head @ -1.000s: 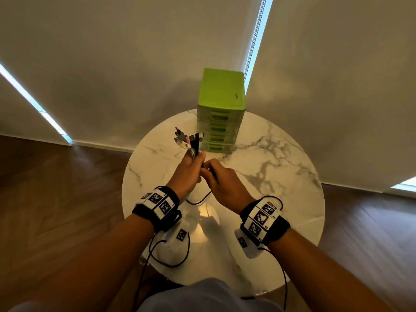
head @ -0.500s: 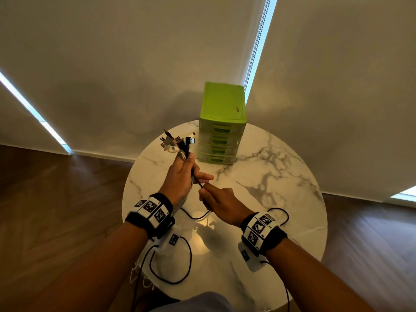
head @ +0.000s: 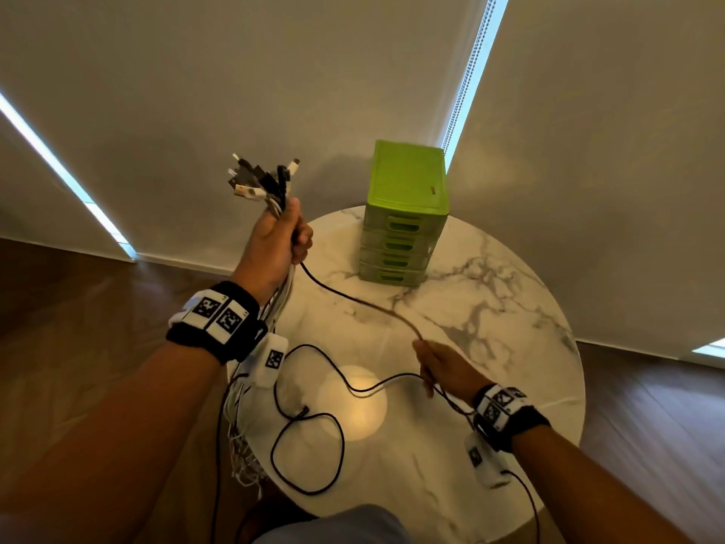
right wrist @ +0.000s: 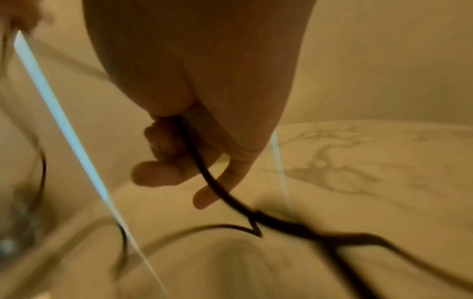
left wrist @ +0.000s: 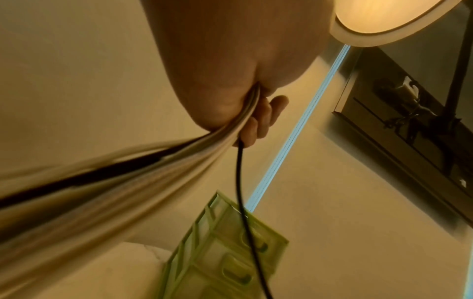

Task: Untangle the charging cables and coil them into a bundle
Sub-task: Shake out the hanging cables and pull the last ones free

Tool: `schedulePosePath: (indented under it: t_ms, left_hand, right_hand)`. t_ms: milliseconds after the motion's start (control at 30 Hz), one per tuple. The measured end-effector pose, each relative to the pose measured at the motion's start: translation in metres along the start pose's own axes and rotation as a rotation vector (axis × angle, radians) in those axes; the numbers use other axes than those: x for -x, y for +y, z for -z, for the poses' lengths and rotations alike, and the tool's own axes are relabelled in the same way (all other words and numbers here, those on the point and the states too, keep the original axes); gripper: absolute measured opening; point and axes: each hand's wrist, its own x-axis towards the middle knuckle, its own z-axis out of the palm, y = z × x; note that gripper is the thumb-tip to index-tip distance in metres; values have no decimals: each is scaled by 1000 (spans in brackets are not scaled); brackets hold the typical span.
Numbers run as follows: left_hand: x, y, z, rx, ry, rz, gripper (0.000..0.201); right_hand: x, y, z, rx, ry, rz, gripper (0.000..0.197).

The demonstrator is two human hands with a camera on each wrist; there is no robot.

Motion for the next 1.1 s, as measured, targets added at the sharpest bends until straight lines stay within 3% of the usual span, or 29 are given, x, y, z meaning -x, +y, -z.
schedulePosePath:
  t_ms: [67, 133, 267, 367, 467, 600, 733, 867, 1000, 1100]
  left_hand:
    - [8, -7, -6, -102, -10, 39, 33]
    - [17, -19, -20, -166, -48, 70, 36]
    - [30, -32, -42, -204, -107, 127, 47]
    - [31, -34, -50, -150, -132, 146, 51]
    - [28, -35, -51, 1, -117, 170, 43]
    - [22, -35, -48, 45, -19, 101, 43]
    - [7, -21, -31, 225, 136, 50, 36]
    - [-8, -9, -3, 158, 177, 3, 34]
    - [-2, -11, -10, 96, 85, -7, 32]
    - [10, -24, -25, -44, -3, 8, 30]
  right_hand:
    - [-7, -33, 8, -170, 152, 27, 44]
    - [-13, -73, 10, -191, 229, 127, 42]
    - [-14, -126, -4, 8, 183, 392, 32]
    - [-17, -137, -18, 140, 110, 487, 28]
    - [-17, -136, -25, 203, 58, 450, 24]
    - [-10, -121, -27, 191, -38, 328, 40]
    - [4, -72, -26, 204, -162, 235, 43]
    - [17, -20, -17, 266, -231, 191, 32]
    - [4, 2, 10, 326, -163, 60, 37]
    - [-12, -10, 30, 301, 14, -65, 47]
